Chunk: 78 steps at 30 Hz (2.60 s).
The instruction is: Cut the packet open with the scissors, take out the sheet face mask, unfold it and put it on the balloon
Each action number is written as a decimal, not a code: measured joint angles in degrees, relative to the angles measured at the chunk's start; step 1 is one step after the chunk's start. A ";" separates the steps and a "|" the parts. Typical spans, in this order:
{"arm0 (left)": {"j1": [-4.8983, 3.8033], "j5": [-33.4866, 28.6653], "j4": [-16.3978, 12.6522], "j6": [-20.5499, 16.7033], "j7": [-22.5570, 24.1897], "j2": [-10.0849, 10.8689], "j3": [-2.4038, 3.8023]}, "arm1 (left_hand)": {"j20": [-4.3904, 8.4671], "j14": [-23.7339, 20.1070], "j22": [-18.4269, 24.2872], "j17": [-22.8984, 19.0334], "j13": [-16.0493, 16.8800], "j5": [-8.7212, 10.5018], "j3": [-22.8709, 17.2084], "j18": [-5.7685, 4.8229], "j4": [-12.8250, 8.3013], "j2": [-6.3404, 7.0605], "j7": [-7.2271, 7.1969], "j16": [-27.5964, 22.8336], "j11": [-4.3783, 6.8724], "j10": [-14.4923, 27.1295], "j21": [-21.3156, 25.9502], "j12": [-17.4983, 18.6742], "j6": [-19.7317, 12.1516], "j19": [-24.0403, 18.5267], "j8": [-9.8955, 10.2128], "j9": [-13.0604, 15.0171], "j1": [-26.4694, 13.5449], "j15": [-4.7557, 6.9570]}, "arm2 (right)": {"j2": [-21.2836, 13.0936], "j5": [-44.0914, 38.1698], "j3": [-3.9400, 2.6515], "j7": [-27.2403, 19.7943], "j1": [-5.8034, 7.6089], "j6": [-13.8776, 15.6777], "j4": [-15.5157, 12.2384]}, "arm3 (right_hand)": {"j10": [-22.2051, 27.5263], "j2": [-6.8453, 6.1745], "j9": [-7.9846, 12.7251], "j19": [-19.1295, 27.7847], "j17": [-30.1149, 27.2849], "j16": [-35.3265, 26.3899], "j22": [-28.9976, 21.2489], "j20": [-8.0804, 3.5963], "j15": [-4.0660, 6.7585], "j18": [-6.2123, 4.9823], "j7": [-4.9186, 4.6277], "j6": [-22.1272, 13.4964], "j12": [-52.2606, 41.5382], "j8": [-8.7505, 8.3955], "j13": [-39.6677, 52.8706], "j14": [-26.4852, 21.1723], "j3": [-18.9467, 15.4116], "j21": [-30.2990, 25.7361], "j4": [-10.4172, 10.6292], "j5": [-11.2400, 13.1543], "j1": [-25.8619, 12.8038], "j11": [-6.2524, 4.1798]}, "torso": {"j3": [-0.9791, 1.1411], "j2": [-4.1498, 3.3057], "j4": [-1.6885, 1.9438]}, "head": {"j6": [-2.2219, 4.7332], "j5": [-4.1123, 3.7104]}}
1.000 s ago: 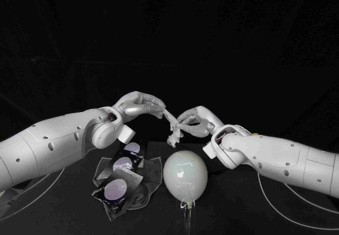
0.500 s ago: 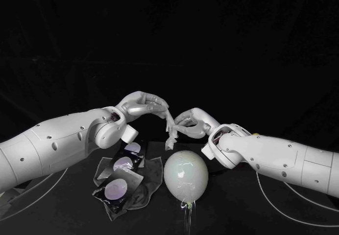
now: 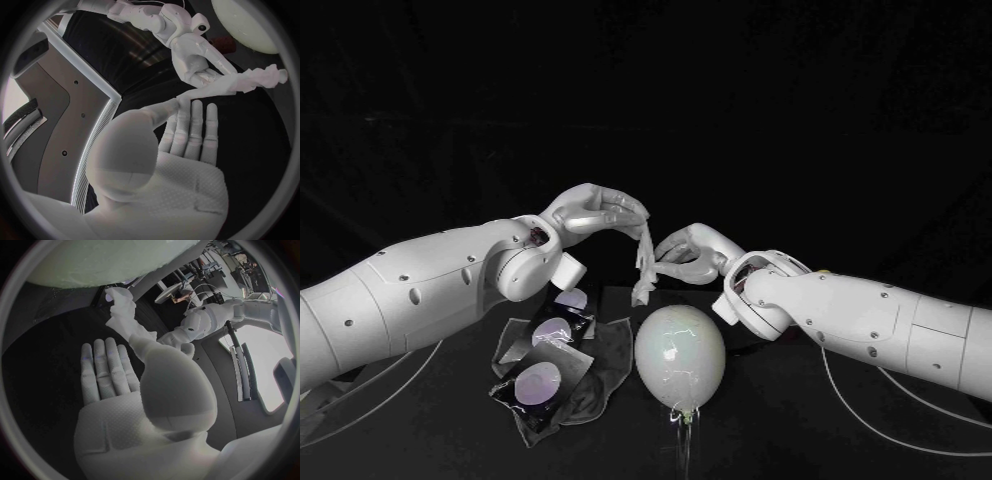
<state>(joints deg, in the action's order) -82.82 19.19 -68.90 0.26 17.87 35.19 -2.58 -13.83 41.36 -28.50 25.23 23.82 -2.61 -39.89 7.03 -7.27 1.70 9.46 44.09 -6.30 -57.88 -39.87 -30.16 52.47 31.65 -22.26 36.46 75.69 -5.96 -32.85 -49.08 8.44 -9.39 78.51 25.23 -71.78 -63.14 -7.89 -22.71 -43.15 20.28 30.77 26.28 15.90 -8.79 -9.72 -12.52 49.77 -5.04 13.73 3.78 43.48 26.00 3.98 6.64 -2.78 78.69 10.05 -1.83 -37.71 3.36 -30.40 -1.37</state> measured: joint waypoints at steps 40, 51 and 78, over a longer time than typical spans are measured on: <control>0.00 -0.24 -0.91 0.03 0.45 0.59 0.02 | 0.00 0.00 -0.04 -0.06 0.03 0.17 0.00 0.00 0.00 0.07 0.09 -0.01 -0.07 -0.07 0.00 0.04 -0.08 0.00 0.00 0.01 -0.07 0.00 | 1.66 -0.84 0.45 1.15 -2.31 -4.14 3.16 | -1.05 1.63 0.23 0.00 0.03 1.31 -1.04 0.00 -0.01 0.12 0.17 2.58 -0.39 -0.01 0.05 -0.81 2.56 0.00 -1.59 0.00 3.58 -1.03 | -0.04 0.02 0.03 | -0.43 -0.02; 0.00 -0.33 -1.01 0.02 0.46 0.60 0.02 | 0.00 0.00 -0.03 -0.06 0.03 0.00 0.00 0.00 0.00 0.02 0.10 -0.01 -0.07 -0.07 0.00 0.04 -0.09 0.00 0.00 0.01 -0.01 0.00 | 1.80 0.20 0.46 0.43 -2.42 -2.70 3.22 | -0.41 -0.35 1.34 0.00 0.08 1.54 -1.62 -0.01 -0.42 -0.43 -0.29 0.24 -0.38 -2.11 -0.02 -1.22 1.68 0.00 -0.70 0.00 2.23 -0.01 | -0.02 0.03 -0.01 | -0.55 -0.01; -0.01 -0.50 -1.18 -0.03 0.49 0.66 0.02 | 0.00 0.00 -0.06 -0.12 0.07 0.00 0.00 0.00 0.00 0.11 0.11 -0.01 -0.27 0.12 0.00 -0.17 -0.09 0.00 0.29 0.03 0.05 0.00 | 2.44 3.18 0.46 -1.96 -2.62 0.38 2.82 | -11.35 3.71 -2.41 -5.06 1.68 7.75 -0.55 -2.98 3.88 -0.34 4.43 9.69 -7.04 4.42 2.97 6.43 1.35 3.06 -2.94 0.05 4.98 -5.32 | -0.05 0.04 0.04 | -0.74 -0.17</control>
<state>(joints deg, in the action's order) -82.83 18.69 -70.08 0.23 18.35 35.84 -2.56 -13.83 41.36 -28.56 25.11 23.89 -2.61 -39.89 7.03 -7.28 1.81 9.56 44.07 -6.57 -57.76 -39.87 -30.33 52.38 31.64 -21.98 36.49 75.73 -5.96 -30.41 -45.89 8.90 -11.35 75.89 25.61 -68.97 -74.49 -4.18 -25.12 -48.21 21.96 38.51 25.73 12.92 -4.91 -10.06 -8.09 59.46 -12.08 18.14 6.75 49.91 27.35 7.04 3.71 -2.73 83.67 4.73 -1.89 -37.67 3.39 -31.14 -1.54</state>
